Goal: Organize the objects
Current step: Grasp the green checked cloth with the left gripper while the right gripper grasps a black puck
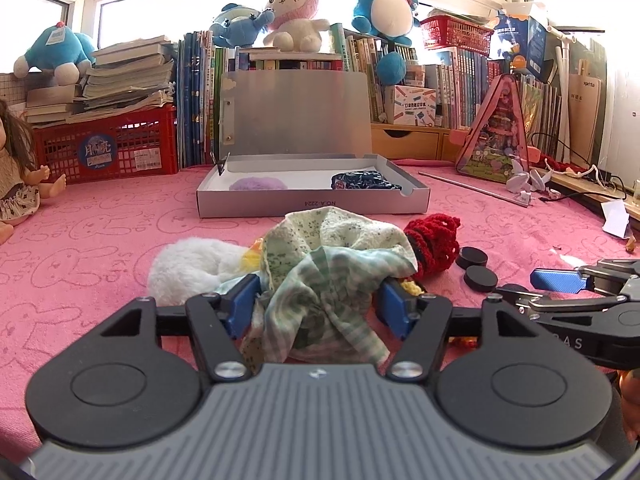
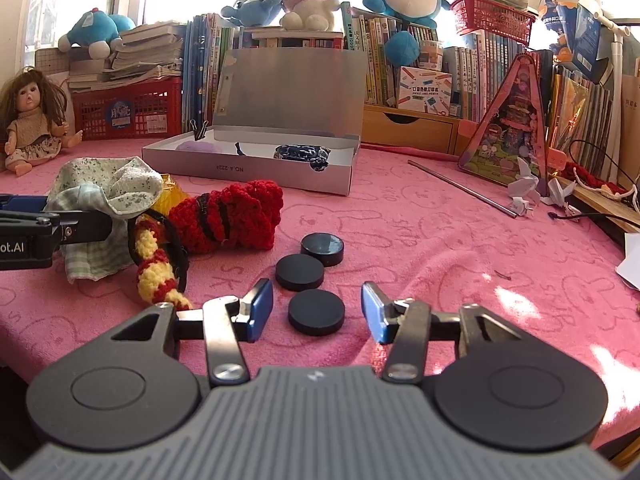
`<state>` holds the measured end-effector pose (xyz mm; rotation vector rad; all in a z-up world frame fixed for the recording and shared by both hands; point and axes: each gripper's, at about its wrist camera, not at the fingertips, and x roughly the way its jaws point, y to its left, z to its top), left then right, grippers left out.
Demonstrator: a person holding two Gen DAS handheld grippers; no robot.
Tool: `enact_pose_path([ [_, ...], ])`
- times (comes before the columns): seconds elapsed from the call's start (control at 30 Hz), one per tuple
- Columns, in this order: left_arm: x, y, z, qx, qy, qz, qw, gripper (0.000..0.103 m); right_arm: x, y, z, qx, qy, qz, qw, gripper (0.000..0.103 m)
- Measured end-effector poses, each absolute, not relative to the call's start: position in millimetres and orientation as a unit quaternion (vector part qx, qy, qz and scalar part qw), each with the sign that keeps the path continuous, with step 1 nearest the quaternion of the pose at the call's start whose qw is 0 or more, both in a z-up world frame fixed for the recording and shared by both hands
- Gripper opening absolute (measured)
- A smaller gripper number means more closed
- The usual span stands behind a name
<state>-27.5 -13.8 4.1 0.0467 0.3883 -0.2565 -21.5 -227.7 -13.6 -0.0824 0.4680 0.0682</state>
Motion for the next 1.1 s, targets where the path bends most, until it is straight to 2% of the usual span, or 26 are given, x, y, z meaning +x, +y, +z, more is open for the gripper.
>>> enact_pose_path([
  [0.73, -19, -23, -6, 0.05, 0.209, -0.11, 0.97, 0.062, -18, -228, -16, -0.032, 0.244, 0.035, 0.969, 0.046],
  [0.93, -6, -16, -8, 0.007, 0.246, -0.109, 0.963, 0.062, -18, -228, -16, -0.031, 0.245, 0.035, 0.969, 0.046],
  [1.1, -8, -13, -6, -0.005, 0.242, -0.109, 0.964, 0.062, -17, -228, -15, -0.03, 0.245, 0.033, 0.969, 0.044],
])
